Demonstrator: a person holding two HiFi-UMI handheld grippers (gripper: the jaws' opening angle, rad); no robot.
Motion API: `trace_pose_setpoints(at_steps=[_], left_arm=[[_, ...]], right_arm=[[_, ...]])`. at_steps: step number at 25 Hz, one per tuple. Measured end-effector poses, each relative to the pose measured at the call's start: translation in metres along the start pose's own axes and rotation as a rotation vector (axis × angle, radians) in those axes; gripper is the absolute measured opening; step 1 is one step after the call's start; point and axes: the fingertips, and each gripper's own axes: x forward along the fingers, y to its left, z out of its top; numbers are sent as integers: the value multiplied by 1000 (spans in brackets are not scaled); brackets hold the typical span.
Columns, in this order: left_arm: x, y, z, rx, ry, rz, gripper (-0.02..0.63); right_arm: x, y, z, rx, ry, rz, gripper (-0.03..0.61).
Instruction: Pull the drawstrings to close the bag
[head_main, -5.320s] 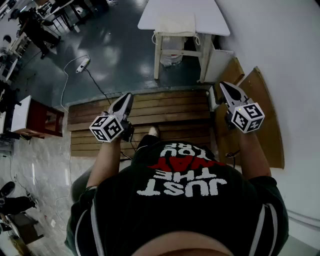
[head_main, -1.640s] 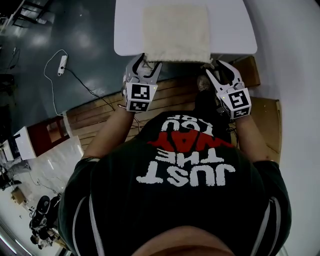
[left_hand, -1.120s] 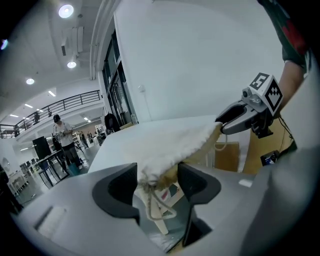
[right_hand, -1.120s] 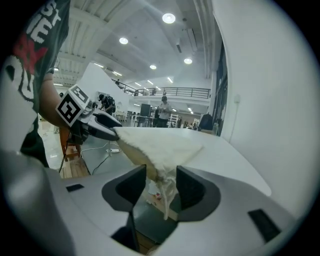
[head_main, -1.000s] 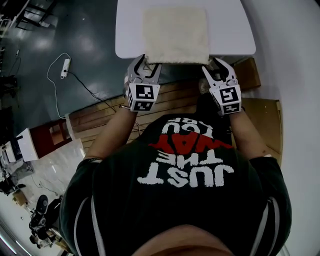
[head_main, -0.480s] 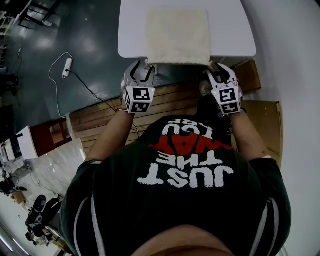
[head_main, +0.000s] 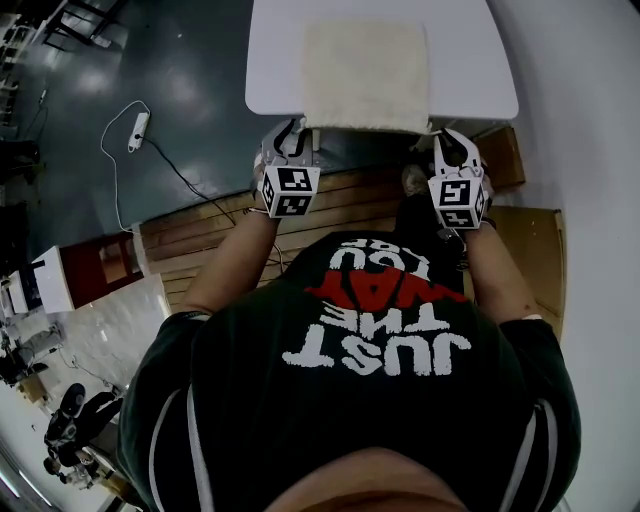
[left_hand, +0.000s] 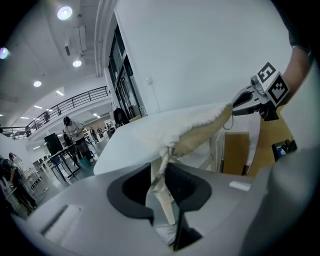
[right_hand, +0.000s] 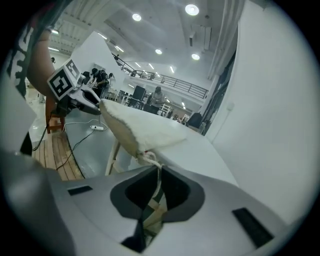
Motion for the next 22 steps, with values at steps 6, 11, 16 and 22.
trace_pose_setpoints(at_steps=[6,11,16,22], left_arm=[[-5,8,-9,22,7,20,52],[-18,0,-2,26,-57,-92,41],[-31,-24,7,18,-117,-254,41],[-28,-16,-11,-3,-24,-200,41]], right_arm=[[-9,-10,1,27,-8,-23,21],[-13,-12,7,45,-23,-32,20],[-11,-13,15,46,-38,-24,20],[-12,-13,15,52,-36,-23,21]])
